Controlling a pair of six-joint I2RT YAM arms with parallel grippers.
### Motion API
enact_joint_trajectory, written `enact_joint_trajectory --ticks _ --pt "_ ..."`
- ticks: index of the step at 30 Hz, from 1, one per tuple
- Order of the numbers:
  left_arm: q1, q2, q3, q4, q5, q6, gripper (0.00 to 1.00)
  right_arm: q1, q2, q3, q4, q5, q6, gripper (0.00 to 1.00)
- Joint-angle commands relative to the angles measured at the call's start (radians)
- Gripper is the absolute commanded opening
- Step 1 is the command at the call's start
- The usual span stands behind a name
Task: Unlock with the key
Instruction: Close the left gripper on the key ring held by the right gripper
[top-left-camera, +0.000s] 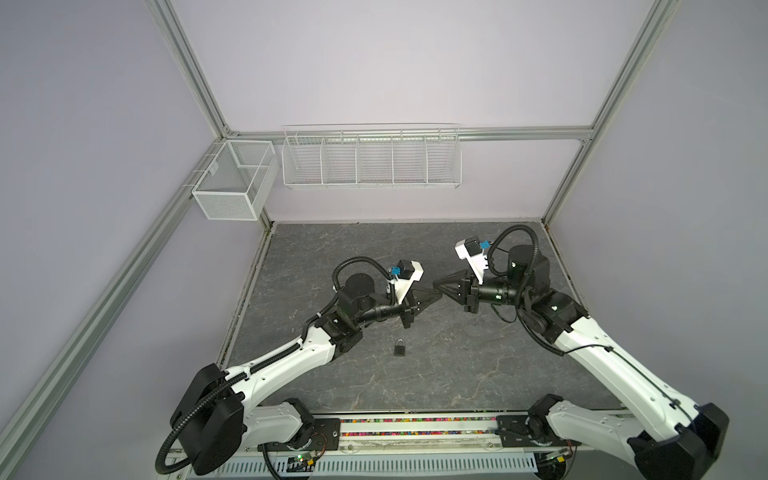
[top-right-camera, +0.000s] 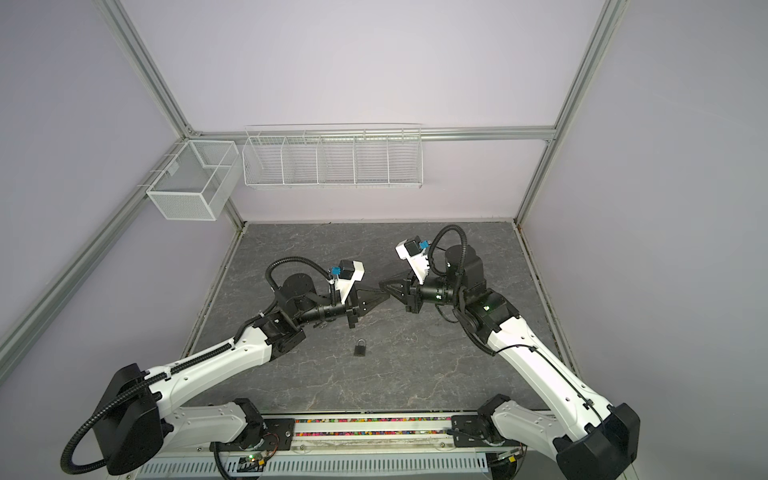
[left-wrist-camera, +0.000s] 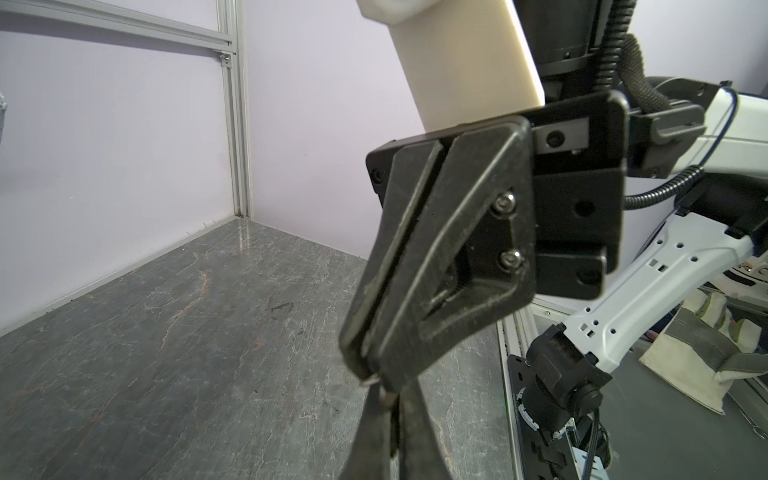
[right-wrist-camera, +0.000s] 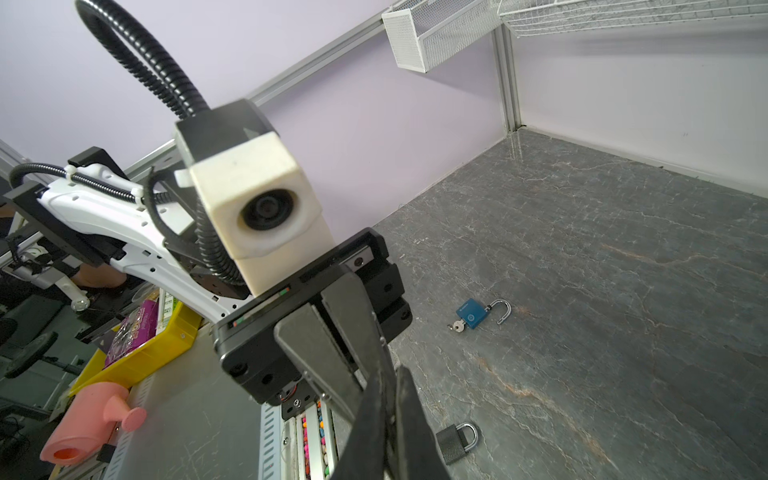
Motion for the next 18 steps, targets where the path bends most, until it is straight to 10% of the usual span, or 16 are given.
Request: enact_joint_trajectory --ticks 1,18 --pt "0.009 0.005 0.051 0.081 0.027 -0.011 0.0 -0.003 -0.006 -0.029 -0.015 -0.024 -0.019 0.07" --pt "0.029 0.01 0.052 0.114 0.049 -0.049 0.0 -0.012 -0.045 -0.05 0.069 0.028 0.04 0.07"
